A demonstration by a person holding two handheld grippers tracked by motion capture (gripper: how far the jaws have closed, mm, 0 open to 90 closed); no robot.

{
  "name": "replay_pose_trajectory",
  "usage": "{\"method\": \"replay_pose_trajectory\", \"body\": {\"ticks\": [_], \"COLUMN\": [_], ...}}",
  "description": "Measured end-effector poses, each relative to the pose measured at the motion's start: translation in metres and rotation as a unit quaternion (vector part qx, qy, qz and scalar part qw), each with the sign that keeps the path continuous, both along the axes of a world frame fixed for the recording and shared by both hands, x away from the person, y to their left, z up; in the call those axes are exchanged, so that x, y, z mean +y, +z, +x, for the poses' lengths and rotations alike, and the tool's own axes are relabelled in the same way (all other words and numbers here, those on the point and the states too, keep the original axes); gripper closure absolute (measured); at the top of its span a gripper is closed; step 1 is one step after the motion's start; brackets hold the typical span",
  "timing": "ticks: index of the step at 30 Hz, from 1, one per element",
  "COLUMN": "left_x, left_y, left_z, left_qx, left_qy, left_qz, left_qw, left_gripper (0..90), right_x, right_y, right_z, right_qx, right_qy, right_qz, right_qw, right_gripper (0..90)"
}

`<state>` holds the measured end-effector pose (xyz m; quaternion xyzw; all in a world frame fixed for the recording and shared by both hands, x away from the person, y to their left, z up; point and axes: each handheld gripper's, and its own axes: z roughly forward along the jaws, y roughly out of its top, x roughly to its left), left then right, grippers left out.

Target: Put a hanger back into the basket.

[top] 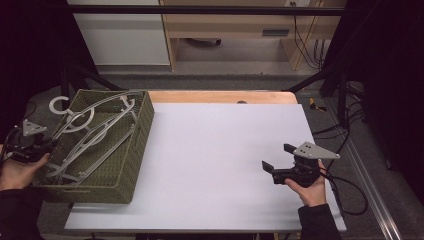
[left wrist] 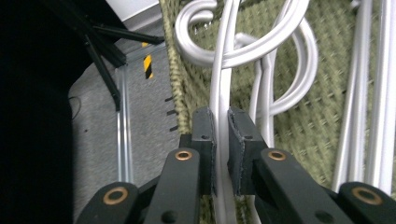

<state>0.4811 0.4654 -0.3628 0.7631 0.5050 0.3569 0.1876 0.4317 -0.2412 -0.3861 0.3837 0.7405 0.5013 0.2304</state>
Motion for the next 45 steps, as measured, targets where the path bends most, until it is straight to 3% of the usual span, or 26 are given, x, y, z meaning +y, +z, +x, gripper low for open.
{"method": "replay_pose_trajectory", "body": {"ticks": [8,14,20,21,23,33,35,37,39,40,42,45], "left_x": [-0.013,-0.025,-0.028,-0.027,-0.026,-0.013,-0.015,-0.017,-0.014,-0.013,-0.01,-0.017], "left_y": [-0.006,-0.009,-0.009,-0.008,-0.009,-0.015,-0.015,-0.014,-0.012,-0.013,-0.012,-0.017], "left_z": [0.0,0.001,0.001,0.002,0.003,0.005,0.006,0.007,0.006,0.005,0.004,0.006], "left_qx": [0.002,0.019,0.027,0.037,0.039,0.101,0.1,0.093,0.088,0.074,0.076,0.092], "left_qy": [-0.002,-0.005,0.001,0.004,0.006,-0.005,0.003,0.016,0.02,0.021,0.015,0.007], "left_qz": [0.019,0.056,0.045,0.039,0.03,0.009,0.012,0.031,0.013,0.01,0.012,0.057], "left_qw": [0.9998,0.9982,0.9986,0.9985,0.9988,0.9948,0.9949,0.995,0.9958,0.997,0.9969,0.9941], "left_gripper": [81.8,81.8,81.7,81.6,81.6,79.4,80.0,80.7,81.8,81.9,82.1,81.9], "right_x": [0.0,0.0,-0.001,-0.001,0.0,-0.001,0.0,0.0,0.0,0.0,-0.001,-0.001], "right_y": [0.0,0.0,0.001,0.0,0.0,0.0,0.0,0.0,0.0,0.0,0.001,0.0], "right_z": [0.0,0.0,-0.001,-0.001,0.0,-0.001,-0.001,-0.001,-0.001,-0.001,-0.001,-0.001], "right_qx": [0.0,0.0,-0.001,-0.001,0.0,-0.001,-0.001,-0.001,-0.001,-0.001,-0.001,-0.001], "right_qy": [0.001,0.001,0.0,0.001,0.001,0.001,0.001,0.002,0.001,0.001,0.001,0.001], "right_qz": [0.0,-0.001,0.001,0.0,-0.001,-0.001,-0.002,-0.002,-0.001,-0.001,-0.001,0.0], "right_qw": [1.0,1.0,1.0,1.0,1.0,1.0,1.0,1.0,1.0,1.0,1.0,1.0], "right_gripper": [3.4,3.4,3.4,3.4,3.4,3.5,3.5,3.5,3.5,3.5,3.5,3.5]}}
